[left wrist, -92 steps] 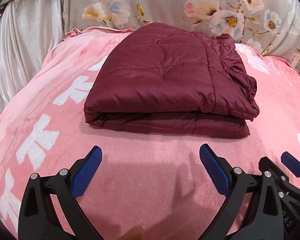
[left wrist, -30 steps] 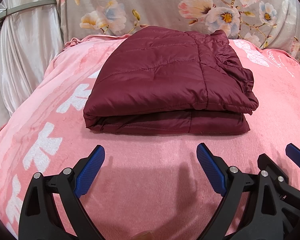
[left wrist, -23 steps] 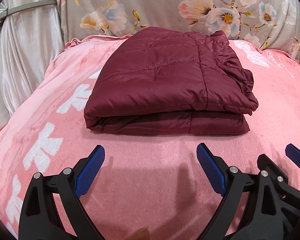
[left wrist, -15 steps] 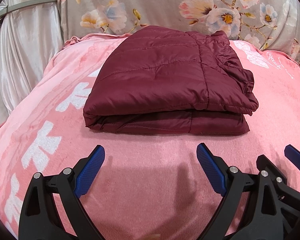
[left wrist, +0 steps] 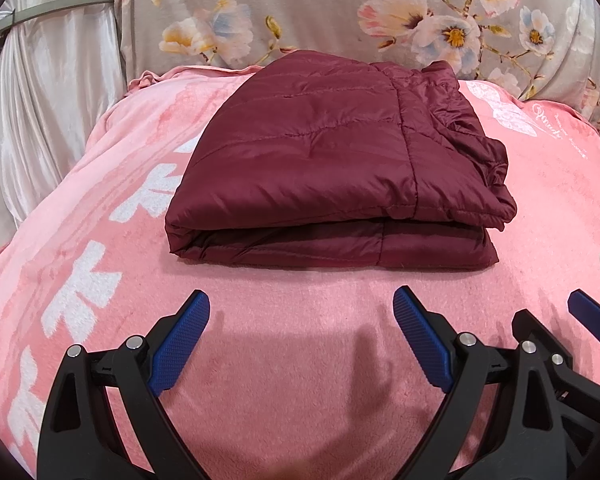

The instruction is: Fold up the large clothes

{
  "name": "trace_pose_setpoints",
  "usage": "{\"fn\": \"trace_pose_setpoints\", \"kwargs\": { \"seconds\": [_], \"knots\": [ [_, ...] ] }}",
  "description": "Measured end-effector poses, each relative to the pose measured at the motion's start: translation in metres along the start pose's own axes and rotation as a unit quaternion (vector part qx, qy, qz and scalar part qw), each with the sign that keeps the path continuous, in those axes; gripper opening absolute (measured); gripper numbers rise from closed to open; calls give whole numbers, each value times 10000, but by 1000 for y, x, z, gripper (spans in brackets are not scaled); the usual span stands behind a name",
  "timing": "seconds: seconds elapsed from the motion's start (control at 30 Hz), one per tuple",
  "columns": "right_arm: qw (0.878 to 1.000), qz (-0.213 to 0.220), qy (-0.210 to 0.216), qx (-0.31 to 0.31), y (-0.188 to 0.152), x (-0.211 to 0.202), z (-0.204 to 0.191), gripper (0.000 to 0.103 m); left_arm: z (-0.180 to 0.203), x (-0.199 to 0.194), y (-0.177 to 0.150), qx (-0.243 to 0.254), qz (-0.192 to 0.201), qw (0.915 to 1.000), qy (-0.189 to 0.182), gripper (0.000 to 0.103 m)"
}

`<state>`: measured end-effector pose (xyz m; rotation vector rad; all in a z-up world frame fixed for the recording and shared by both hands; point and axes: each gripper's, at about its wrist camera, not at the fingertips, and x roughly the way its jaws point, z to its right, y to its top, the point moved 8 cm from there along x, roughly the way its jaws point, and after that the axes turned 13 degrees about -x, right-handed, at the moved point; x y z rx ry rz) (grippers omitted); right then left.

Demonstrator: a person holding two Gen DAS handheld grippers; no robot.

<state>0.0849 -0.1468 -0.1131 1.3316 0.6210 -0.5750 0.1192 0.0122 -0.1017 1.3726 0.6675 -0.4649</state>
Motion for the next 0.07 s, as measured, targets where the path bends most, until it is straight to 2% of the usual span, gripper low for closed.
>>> {"fn": "trace_pose_setpoints", "kwargs": {
  "seconds": [0.07],
  "knots": [
    [10000, -1, -4, -3, 0, -1, -1, 61, 1, -1, -1, 11, 21, 10000, -6, 90]
  ]
}}
